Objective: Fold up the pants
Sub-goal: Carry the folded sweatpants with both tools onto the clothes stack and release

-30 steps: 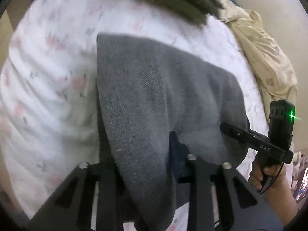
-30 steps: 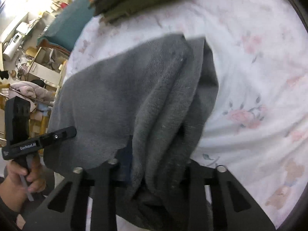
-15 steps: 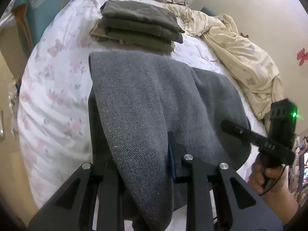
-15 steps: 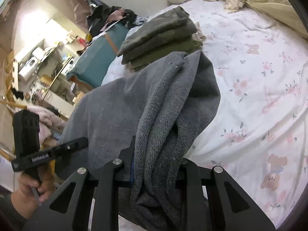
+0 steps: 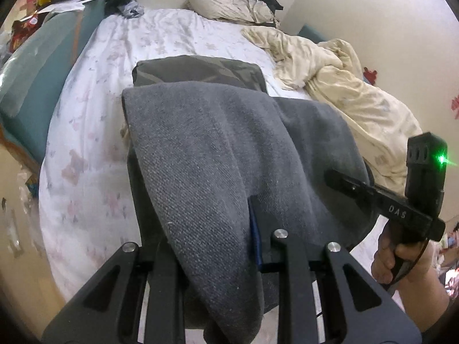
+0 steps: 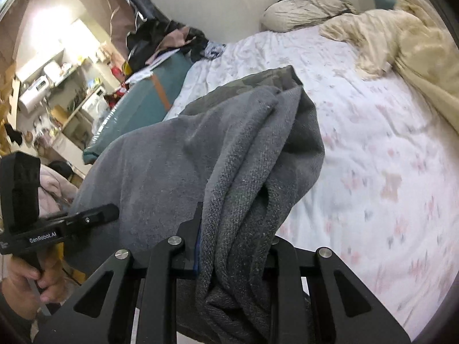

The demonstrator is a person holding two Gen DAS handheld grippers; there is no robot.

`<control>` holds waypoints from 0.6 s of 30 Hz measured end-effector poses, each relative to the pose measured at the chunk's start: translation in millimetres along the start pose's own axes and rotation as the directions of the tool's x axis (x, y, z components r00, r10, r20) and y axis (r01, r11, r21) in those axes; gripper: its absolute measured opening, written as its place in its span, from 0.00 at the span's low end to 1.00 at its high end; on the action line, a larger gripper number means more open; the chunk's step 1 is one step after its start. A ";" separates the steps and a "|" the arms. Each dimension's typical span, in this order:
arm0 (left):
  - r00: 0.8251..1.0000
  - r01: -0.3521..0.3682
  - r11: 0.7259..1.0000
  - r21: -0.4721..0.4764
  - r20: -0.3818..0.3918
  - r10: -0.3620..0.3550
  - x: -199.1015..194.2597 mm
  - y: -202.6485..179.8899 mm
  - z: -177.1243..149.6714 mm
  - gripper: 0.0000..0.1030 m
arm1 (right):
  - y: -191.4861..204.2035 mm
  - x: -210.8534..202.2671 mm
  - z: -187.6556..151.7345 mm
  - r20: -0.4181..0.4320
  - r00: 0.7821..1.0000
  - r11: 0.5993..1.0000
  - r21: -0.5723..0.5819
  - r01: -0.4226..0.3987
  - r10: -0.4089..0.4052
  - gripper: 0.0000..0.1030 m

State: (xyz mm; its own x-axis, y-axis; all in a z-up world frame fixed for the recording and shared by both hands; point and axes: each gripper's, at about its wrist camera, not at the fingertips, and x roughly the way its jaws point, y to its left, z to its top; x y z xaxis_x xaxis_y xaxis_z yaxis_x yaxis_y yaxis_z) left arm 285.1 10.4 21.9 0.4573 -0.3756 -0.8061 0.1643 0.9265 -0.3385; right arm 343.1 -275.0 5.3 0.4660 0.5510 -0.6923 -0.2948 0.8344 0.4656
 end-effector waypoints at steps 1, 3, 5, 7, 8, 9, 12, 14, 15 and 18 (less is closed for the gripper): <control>1.000 0.008 1.000 0.000 0.008 -0.008 4.6 4.6 11.7 0.19 | -3.4 9.8 12.0 -0.004 1.000 1.000 0.001 -0.004 0.004 0.23; 0.999 0.027 1.000 -0.008 0.027 -0.027 9.8 13.2 35.7 0.19 | -7.1 23.7 39.4 0.005 1.000 1.000 -0.001 -0.008 0.008 0.23; 0.997 0.052 0.998 -0.022 0.066 -0.050 14.1 22.0 76.6 0.19 | -7.5 33.2 77.1 0.031 1.000 1.000 -0.028 0.001 0.000 0.23; 0.996 0.036 0.999 -0.010 0.080 -0.035 27.9 27.5 112.3 0.19 | -12.2 47.0 119.2 0.048 0.999 0.999 -0.037 0.018 -0.016 0.23; 0.996 0.014 1.000 0.001 0.085 -0.014 40.7 31.2 132.8 0.19 | -16.8 58.9 138.7 0.051 0.998 0.999 -0.035 0.023 -0.021 0.23; 0.995 0.004 1.000 -0.004 0.099 -0.003 51.9 37.3 147.3 0.19 | -20.7 66.3 150.6 0.051 0.998 0.999 -0.033 0.025 -0.024 0.23; 0.995 -0.001 0.999 -0.036 0.103 0.004 93.4 59.3 178.9 0.19 | -31.6 110.2 187.1 0.053 0.996 0.995 -0.063 0.077 -0.074 0.23; 0.996 -0.057 0.998 -0.011 0.069 0.058 124.6 70.9 184.2 0.21 | -46.6 146.8 195.7 0.020 0.995 0.995 -0.037 0.096 -0.095 0.24; 0.995 -0.090 0.996 0.000 0.051 0.090 139.7 77.8 185.4 0.24 | -52.0 160.2 193.7 0.007 0.993 0.992 -0.043 0.120 -0.120 0.24; 0.993 -0.096 0.995 -0.014 0.067 0.097 156.4 99.1 180.3 0.52 | -71.1 181.5 185.2 -0.001 0.983 0.982 -0.047 0.182 -0.183 0.52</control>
State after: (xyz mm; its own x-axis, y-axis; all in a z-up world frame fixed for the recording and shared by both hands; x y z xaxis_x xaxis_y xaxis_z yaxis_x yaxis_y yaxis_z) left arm 530.5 47.5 -50.2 0.5287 -0.2815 -0.8008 0.1074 0.9580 -0.2658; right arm 603.1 -236.7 -51.3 0.5111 0.3894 -0.7662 -0.2437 0.9206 0.3052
